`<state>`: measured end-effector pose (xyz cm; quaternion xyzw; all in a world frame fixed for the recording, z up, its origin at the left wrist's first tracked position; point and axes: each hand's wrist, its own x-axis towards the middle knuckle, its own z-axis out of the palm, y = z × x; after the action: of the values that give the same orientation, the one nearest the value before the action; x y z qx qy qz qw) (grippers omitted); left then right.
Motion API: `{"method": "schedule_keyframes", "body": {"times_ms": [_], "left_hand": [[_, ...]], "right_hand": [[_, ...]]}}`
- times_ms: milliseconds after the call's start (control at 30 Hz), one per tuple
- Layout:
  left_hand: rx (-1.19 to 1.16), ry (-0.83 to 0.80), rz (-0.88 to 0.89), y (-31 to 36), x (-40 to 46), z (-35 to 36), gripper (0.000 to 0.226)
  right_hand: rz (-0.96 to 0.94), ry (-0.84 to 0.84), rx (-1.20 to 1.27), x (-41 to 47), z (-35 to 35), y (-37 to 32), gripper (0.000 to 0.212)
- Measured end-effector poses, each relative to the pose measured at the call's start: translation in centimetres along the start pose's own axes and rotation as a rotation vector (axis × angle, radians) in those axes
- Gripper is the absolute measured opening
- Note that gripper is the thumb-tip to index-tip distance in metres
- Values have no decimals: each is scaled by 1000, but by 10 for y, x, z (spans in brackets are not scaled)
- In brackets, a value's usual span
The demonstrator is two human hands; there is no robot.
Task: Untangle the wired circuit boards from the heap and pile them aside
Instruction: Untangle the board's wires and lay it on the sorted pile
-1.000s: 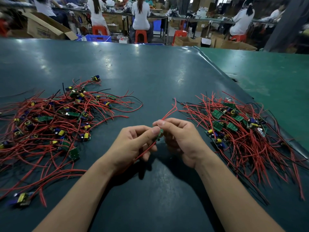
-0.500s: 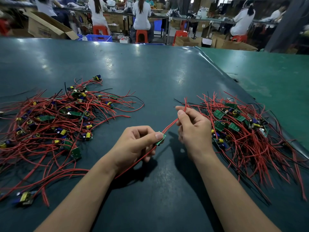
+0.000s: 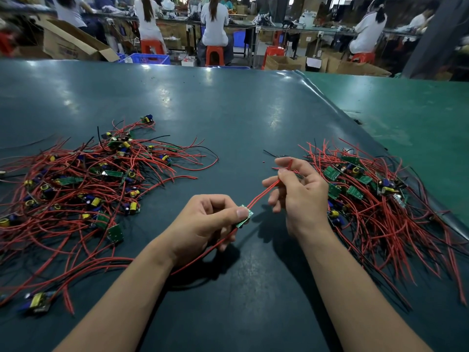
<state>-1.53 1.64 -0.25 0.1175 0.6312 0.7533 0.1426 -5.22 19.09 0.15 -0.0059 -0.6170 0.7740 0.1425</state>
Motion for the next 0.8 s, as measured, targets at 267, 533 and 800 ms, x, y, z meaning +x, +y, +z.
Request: {"method": "schedule_keyframes", "body": {"times_ms": [267, 533, 800], "left_hand": [[-4, -28, -7, -1, 1, -1, 24], [-78, 140, 47, -7, 6, 1, 22], [22, 55, 15, -3, 4, -1, 26]], "right_hand": [[6, 82, 49, 4, -5, -1, 18], [364, -241, -45, -7, 4, -5, 46], [299, -160, 24, -8, 5, -8, 17]]}}
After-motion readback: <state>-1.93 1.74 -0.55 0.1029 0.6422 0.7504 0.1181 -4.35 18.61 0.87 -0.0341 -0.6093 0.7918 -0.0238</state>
